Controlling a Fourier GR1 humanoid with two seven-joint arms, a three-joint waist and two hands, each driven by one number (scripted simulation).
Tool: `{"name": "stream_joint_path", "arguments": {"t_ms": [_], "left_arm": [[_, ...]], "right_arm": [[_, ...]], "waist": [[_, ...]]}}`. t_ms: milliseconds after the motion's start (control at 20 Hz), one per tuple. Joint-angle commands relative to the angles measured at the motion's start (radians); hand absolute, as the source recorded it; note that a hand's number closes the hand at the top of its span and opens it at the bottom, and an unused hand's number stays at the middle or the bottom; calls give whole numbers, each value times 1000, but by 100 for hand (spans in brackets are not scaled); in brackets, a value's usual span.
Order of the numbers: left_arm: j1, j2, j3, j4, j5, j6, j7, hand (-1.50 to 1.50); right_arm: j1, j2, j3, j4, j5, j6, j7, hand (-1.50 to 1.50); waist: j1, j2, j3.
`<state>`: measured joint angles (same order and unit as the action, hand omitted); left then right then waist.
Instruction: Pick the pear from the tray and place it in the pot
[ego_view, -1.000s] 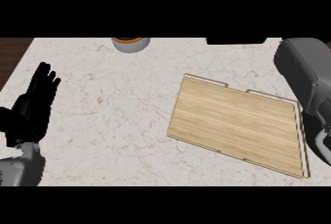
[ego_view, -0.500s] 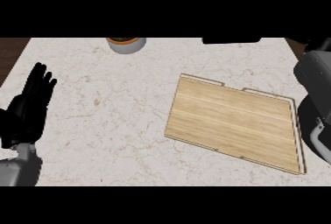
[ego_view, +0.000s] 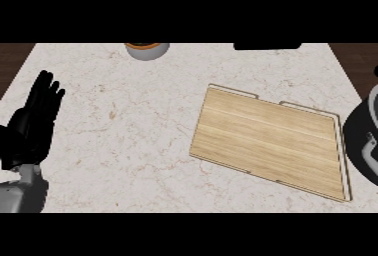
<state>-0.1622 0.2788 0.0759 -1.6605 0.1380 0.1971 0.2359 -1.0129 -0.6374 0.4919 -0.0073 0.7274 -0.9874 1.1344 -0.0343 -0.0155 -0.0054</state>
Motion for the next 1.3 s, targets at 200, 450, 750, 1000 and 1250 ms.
{"name": "stream_joint_path", "arguments": {"t_ms": [200, 450, 750, 1000, 1250], "left_arm": [[0, -6, 23, 38, 11, -28, -40, 0], [-45, 0, 29, 69, 3, -27, -26, 0], [-44, 6, 25, 24, 2, -31, 10, 0], [-46, -36, 8, 50, -38, 14, -25, 0], [-50, -19, 18, 30, -23, -4, 13, 0]], "right_arm": [[204, -44, -94, -51, -81, -14, -58, 150], [320, -29, -260, -199, -264, -87, -141, -150], [477, -62, -421, -484, -470, -77, -455, -150], [574, -53, -522, -695, -555, -253, -660, -150], [744, -30, -666, -924, -670, -301, -798, -150]], "waist": [[15, 10, 4], [11, 13, 6], [24, 15, 9], [8, 13, 9], [2, 10, 8]]}}
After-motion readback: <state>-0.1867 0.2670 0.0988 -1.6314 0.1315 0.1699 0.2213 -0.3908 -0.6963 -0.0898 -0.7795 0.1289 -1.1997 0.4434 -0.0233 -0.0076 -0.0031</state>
